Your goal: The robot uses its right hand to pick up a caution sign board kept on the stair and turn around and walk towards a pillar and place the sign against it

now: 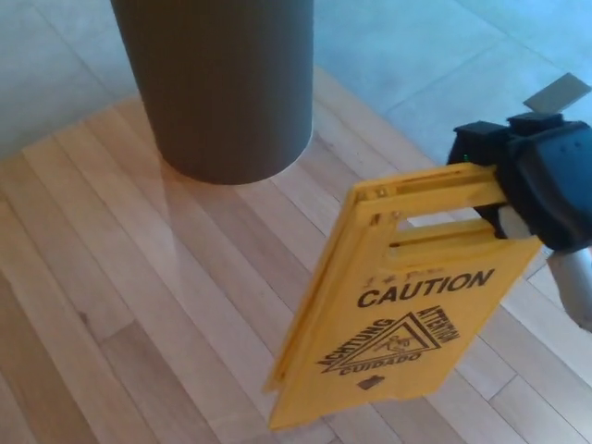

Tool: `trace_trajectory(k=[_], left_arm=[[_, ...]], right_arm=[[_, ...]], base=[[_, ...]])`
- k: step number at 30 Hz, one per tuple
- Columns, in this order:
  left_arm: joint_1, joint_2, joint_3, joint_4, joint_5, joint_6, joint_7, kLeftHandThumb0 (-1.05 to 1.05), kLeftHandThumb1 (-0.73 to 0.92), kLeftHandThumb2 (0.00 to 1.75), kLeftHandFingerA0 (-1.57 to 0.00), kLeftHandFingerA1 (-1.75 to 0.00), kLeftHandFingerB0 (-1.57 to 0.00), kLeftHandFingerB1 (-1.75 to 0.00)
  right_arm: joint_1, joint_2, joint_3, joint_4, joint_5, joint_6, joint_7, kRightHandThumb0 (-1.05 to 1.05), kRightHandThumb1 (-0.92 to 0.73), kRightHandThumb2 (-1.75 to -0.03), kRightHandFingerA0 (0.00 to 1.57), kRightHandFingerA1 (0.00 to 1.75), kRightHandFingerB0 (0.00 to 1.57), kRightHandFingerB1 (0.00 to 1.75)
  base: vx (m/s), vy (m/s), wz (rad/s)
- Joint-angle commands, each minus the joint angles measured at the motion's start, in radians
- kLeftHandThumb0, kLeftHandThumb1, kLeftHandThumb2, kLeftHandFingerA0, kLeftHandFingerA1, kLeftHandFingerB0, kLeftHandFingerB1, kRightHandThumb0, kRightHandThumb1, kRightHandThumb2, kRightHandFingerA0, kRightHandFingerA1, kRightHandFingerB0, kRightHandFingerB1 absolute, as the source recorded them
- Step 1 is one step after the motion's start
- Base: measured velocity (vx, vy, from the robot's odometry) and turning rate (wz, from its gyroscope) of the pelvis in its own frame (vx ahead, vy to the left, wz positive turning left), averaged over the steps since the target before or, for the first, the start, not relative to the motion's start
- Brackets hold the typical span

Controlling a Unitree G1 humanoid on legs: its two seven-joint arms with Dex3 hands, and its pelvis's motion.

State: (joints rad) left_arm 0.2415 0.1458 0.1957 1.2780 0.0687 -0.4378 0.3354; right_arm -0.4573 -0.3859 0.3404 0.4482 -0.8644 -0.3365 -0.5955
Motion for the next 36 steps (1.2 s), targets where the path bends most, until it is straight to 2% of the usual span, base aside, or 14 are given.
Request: trace_trajectory(k=[1,3,9,10,16,17,19,20,24,25,32,33,35,36], left_arm=[[-0.002,0.014,-0.001,0.007,-0.003,-0.005,-0.004,0.05,0.56,0.86,-0.96,-0.84,-0.87,-0.65],[-0.011,0.017,-0.003,0.021,0.000,0.006,-0.003,-0.05,0.63,0.81,-0.99,-0.84,-0.89,-0.60],[-0.025,0.018,0.005,0.027,-0.010,0.014,-0.012,0.01,0.59,0.83,-0.98,-0.82,-0.88,-0.61],[-0.029,0.024,-0.014,0.029,0.013,0.019,0.007,-0.04,0.60,0.80,-0.99,-0.84,-0.90,-0.59],[-0.032,0.024,-0.008,0.029,0.004,0.012,0.003,-0.06,0.59,0.80,-0.99,-0.86,-0.92,-0.62],[-0.035,0.024,-0.010,0.030,0.006,0.014,0.004,0.02,0.55,0.92,-0.99,-0.84,-0.90,-0.63],[-0.040,0.022,-0.009,0.031,0.003,0.018,0.001,0.03,0.56,0.86,-0.99,-0.83,-0.90,-0.62],[-0.041,0.023,-0.016,0.031,0.010,0.018,0.010,-0.01,0.57,0.87,-1.01,-0.84,-0.91,-0.62],[-0.035,0.022,-0.018,0.024,0.007,-0.001,0.011,0.00,0.56,0.92,-1.01,-0.88,-0.92,-0.63],[-0.037,0.022,-0.018,0.024,0.008,0.000,0.013,0.02,0.54,0.98,-1.01,-0.85,-0.93,-0.65],[-0.034,0.024,-0.027,0.018,0.014,-0.003,0.034,0.02,0.52,0.97,-1.02,-0.85,-0.94,-0.63],[-0.031,0.028,-0.022,0.024,0.008,-0.004,0.019,-0.03,0.60,0.85,-1.03,-0.89,-0.93,-0.66],[-0.030,0.034,-0.032,0.027,0.018,0.001,0.024,-0.06,0.62,0.81,-1.03,-0.87,-0.92,-0.66],[-0.032,0.034,-0.029,0.027,0.014,0.005,0.023,-0.08,0.66,0.69,-1.04,-0.86,-0.93,-0.66]], right_arm=[[-0.058,-0.008,-0.005,0.001,-0.009,0.013,-0.013,-0.13,-0.47,-1.09,1.28,1.34,1.01,1.15],[-0.073,0.013,0.004,-0.004,-0.005,0.008,-0.005,-0.15,-0.48,-1.11,1.26,1.34,1.00,1.15],[-0.086,0.040,0.019,-0.011,-0.006,0.002,-0.001,-0.15,-0.48,-1.10,1.27,1.35,1.00,1.17],[-0.096,0.053,0.031,-0.010,-0.015,0.002,-0.002,-0.11,-0.47,-1.08,1.05,1.59,0.92,1.33],[-0.106,0.081,0.043,-0.007,-0.011,0.009,0.024,-0.13,-0.49,-1.08,1.05,1.57,0.92,1.30],[-0.115,0.093,0.050,0.005,-0.015,0.006,0.019,-0.10,-0.44,-1.06,1.06,1.58,0.93,1.34],[-0.138,0.117,0.068,0.035,-0.025,0.002,0.011,-0.08,-0.43,-1.07,1.06,1.57,0.92,1.35],[-0.144,0.120,0.073,0.044,-0.027,0.000,0.012,-0.08,-0.43,-1.10,1.07,1.55,0.89,1.32],[-0.158,0.133,0.086,0.074,-0.026,-0.004,0.013,-0.08,-0.41,-1.09,1.03,1.60,0.89,1.40],[-0.163,0.135,0.091,0.082,-0.028,0.000,0.024,-0.08,-0.41,-1.06,1.04,1.58,0.94,1.33],[-0.176,0.135,0.124,0.100,-0.053,0.038,0.043,-0.11,-0.43,-1.08,1.03,1.62,0.91,1.37],[-0.190,0.139,0.144,0.137,-0.057,0.034,0.070,-0.08,-0.43,-1.06,1.02,1.61,0.90,1.40],[-0.200,0.141,0.157,0.160,-0.054,0.028,0.086,-0.08,-0.43,-1.05,1.01,1.62,0.90,1.42],[-0.200,0.141,0.159,0.159,-0.052,0.029,0.089,-0.09,-0.44,-1.03,1.02,1.60,0.91,1.39]], base=[[0.17,-0.272,0.09],[0.20,-0.491,-0.11],[0.20,-0.105,-0.09],[0.15,0.054,-0.16],[0.16,0.086,-0.20],[0.18,0.126,-0.04],[0.19,0.082,-0.21],[0.19,0.048,-0.03],[0.17,0.025,0.04],[0.15,-0.007,0.09],[0.14,-0.116,0.21],[0.16,-0.196,0.43],[0.14,-0.173,0.33],[0.13,-0.154,0.08]])
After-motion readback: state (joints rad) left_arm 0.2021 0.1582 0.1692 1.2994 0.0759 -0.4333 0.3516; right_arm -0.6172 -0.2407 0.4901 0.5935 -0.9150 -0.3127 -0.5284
